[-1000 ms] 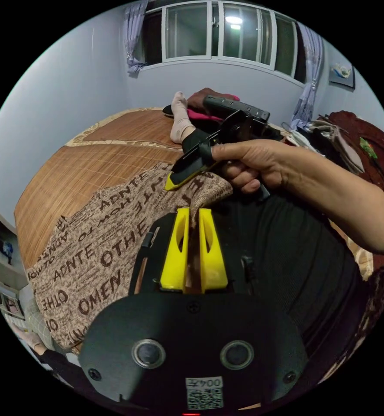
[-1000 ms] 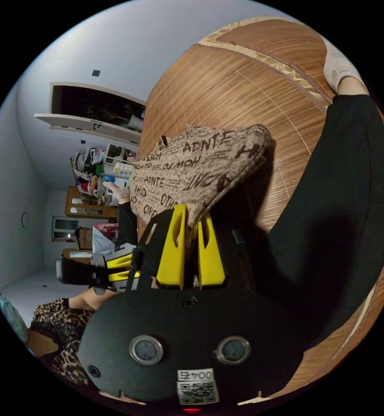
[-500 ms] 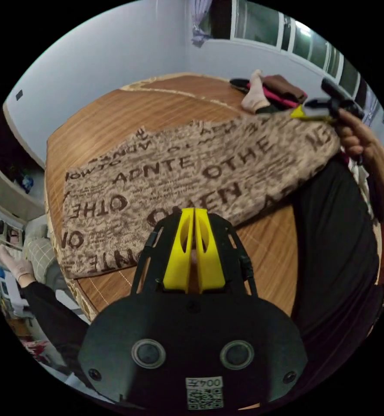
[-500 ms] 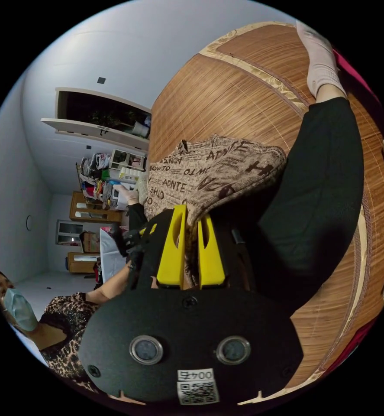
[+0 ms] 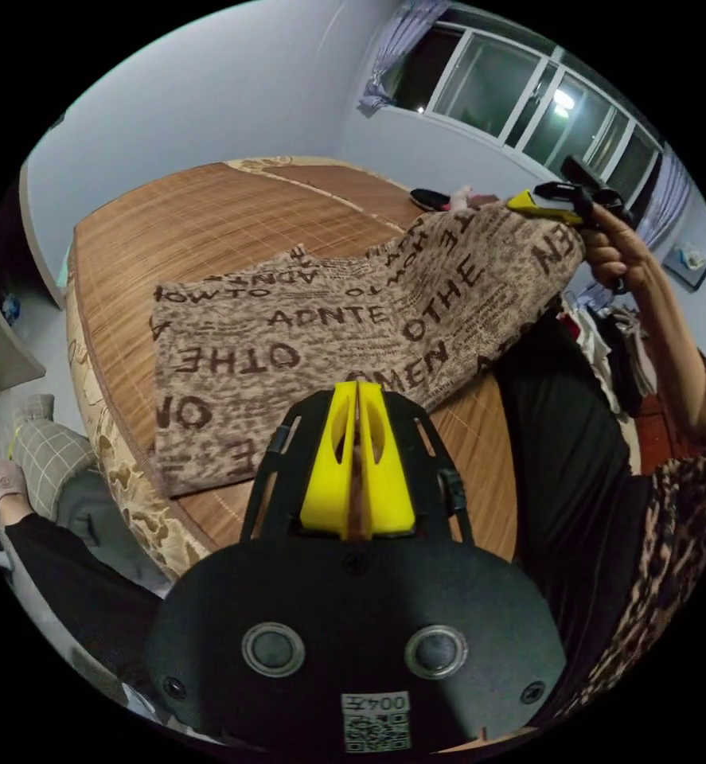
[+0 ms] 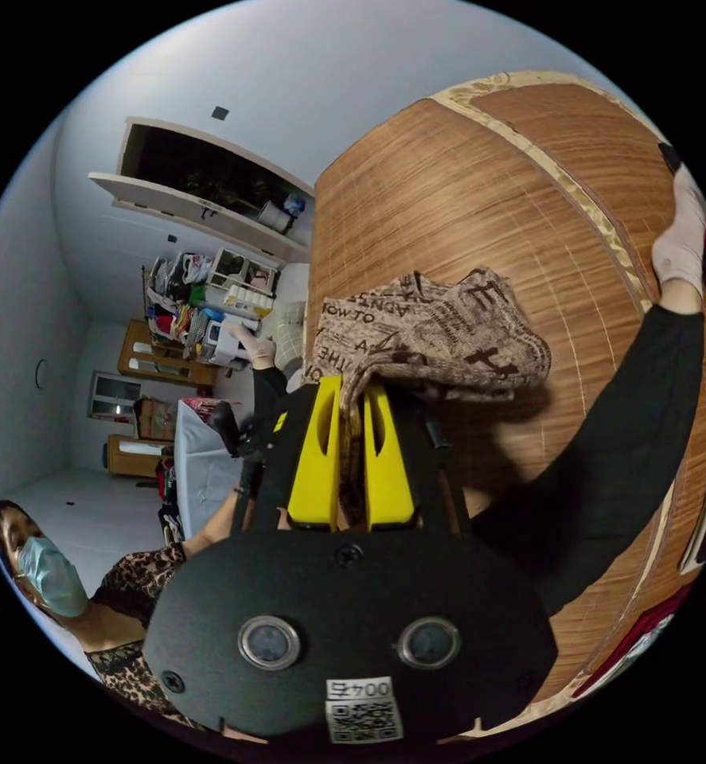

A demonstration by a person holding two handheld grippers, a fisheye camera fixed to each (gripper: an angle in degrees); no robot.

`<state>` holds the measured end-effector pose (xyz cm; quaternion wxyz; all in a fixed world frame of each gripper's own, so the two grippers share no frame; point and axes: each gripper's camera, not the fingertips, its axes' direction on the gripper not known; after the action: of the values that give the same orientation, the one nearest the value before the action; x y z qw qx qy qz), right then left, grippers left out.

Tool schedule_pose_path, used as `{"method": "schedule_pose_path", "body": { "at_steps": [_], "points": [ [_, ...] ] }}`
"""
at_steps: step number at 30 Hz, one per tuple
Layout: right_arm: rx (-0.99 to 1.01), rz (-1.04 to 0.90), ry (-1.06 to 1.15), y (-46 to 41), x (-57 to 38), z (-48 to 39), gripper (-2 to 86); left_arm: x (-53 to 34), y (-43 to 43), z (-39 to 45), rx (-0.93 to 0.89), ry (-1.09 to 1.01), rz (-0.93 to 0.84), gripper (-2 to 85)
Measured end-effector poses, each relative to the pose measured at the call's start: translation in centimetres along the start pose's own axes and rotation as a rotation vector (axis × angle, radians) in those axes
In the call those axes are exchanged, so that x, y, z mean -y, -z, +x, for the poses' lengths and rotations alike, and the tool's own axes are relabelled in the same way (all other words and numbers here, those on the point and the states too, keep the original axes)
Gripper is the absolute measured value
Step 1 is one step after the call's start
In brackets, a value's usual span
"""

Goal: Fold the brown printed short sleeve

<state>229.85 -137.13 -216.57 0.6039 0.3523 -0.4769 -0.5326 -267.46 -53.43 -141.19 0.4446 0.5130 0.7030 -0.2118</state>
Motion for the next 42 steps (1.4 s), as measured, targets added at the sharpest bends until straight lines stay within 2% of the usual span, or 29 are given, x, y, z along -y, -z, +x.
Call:
{"method": "schedule_pose_path", "body": {
  "at_steps": [4, 9, 14, 19, 25, 30, 37, 40, 42],
  "points": [
    [-0.040, -0.026, 0.038, -4.4, 1.9, -3.6, 2.8, 0.0, 6.0, -6.9, 0.008, 0.045, -0.014, 0.4],
    [-0.085, -0.074, 0.085, -12.5, 4.4, -8.1, 5.2, -1.0, 12.8, -16.1, -0.070, 0.222, 0.097, 0.4],
    [-0.152, -0.106, 0.110, -20.4, 6.4, -10.6, 5.3, -2.2, 16.0, -20.2, -0.150, 0.312, 0.137, 0.8],
    [-0.204, -0.152, 0.105, -29.5, 7.5, -11.6, 5.6, -1.3, 20.4, -23.3, -0.155, 0.325, 0.153, 1.4],
    [-0.294, -0.217, 0.127, -40.4, 7.4, -11.9, 6.6, -1.3, 24.7, -28.2, -0.269, 0.397, 0.184, 2.2],
    [-0.421, -0.309, 0.222, -47.5, 6.7, -13.0, 8.1, -1.2, 27.9, -31.5, -0.340, 0.458, 0.221, 3.6],
    [-0.389, -0.289, 0.393, -48.9, 4.8, -16.2, 8.7, -1.8, 32.0, -34.5, -0.386, 0.533, 0.283, 5.9],
    [-0.381, -0.222, 0.459, -46.5, 2.2, -15.7, 9.0, -2.5, 33.9, -35.4, -0.419, 0.563, 0.323, 6.5],
    [-0.368, -0.113, 0.500, -43.3, -1.2, -13.4, 9.4, -3.0, 35.1, -35.9, -0.457, 0.588, 0.349, 7.1]
  ]
}}
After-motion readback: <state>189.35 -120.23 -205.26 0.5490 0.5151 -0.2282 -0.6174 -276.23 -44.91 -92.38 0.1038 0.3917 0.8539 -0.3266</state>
